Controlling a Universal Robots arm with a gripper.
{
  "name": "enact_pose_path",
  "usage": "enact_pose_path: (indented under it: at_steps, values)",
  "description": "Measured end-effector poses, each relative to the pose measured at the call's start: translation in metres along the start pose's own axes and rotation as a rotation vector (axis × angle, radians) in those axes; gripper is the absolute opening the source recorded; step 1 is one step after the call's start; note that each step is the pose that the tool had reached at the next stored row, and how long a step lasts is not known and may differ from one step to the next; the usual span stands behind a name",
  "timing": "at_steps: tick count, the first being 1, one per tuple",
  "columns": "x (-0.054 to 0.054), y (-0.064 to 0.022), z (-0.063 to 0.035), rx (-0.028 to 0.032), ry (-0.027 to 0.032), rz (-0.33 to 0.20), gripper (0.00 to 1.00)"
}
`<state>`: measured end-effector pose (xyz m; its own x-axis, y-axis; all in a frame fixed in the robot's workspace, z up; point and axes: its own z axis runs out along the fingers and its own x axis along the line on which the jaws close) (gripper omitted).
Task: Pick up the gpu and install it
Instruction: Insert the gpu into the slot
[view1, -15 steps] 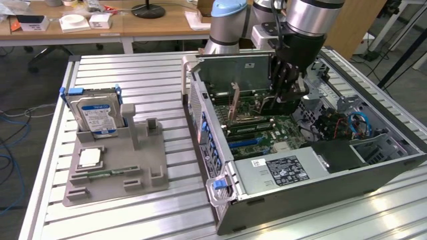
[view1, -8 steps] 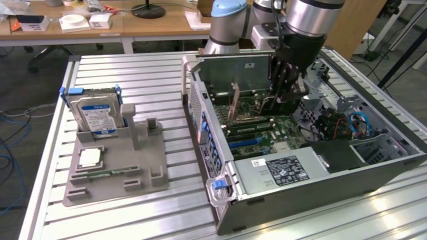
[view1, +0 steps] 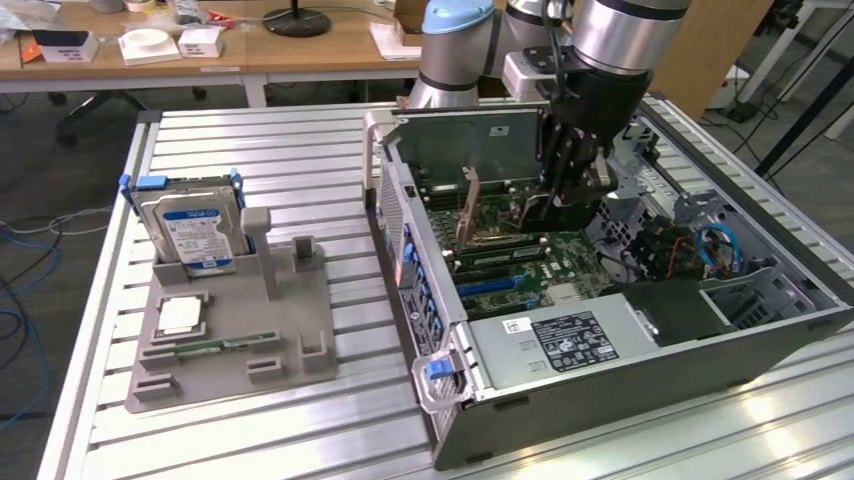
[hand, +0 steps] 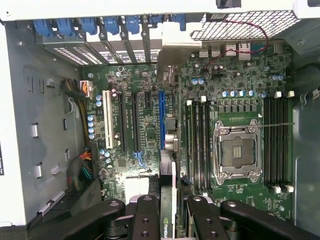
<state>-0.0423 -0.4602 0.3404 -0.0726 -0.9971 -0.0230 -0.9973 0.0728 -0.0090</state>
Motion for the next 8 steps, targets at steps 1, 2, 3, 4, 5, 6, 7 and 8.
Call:
enact_pose_path:
  at_steps: [1,2,3,4,5,6,7,8]
  values:
    - [0.0000,0.0000,0.0005,0.0001,-0.0004,0.000,0.26]
    - [0.0000,0.0000,0.0010,0.0001,-0.0001,0.000,0.26]
    - [0.0001,0.0000,0.0016,0.0000,0.0000,0.000,0.26]
    - [0.0001,0.0001,0.0023,0.0001,0.0000,0.000,0.26]
    - [0.0001,0.0001,0.0028,0.0000,0.0000,0.000,0.26]
    - [0.0001,0.0001,0.0032,0.0001,0.0001,0.000,0.26]
    - [0.0001,0.0001,0.0037,0.0001,0.0001,0.000,0.26]
    - [0.0001,0.0001,0.0041,0.0000,0.0000,0.000,0.26]
